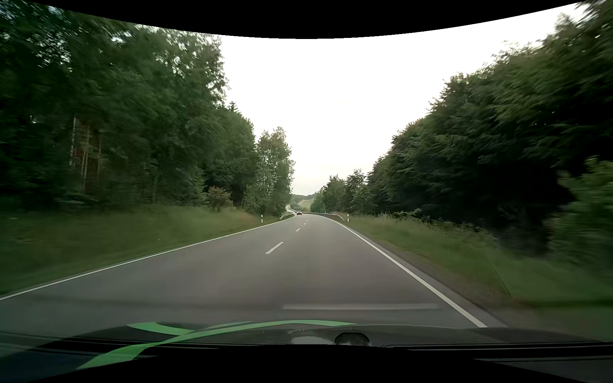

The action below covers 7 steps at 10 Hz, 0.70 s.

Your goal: Follow the waypoints while adhering to traffic rules and regulations

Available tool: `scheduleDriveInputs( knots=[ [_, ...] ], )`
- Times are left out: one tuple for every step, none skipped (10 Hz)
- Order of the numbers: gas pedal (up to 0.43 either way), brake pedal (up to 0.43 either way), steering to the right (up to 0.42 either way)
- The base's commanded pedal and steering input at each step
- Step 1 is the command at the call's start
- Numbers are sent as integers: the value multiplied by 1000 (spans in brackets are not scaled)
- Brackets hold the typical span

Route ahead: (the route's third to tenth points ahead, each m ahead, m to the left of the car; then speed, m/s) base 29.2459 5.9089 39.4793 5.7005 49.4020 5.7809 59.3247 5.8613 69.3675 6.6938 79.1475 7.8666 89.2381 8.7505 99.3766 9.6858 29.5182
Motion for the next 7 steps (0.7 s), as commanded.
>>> scheduleDriveInputs(
  knots=[
    [177, 0, -6],
    [177, 0, -6],
    [177, 0, -5],
    [177, 0, -6],
    [177, 0, -6],
    [177, 0, -6],
    [177, 0, -5]
  ],
)
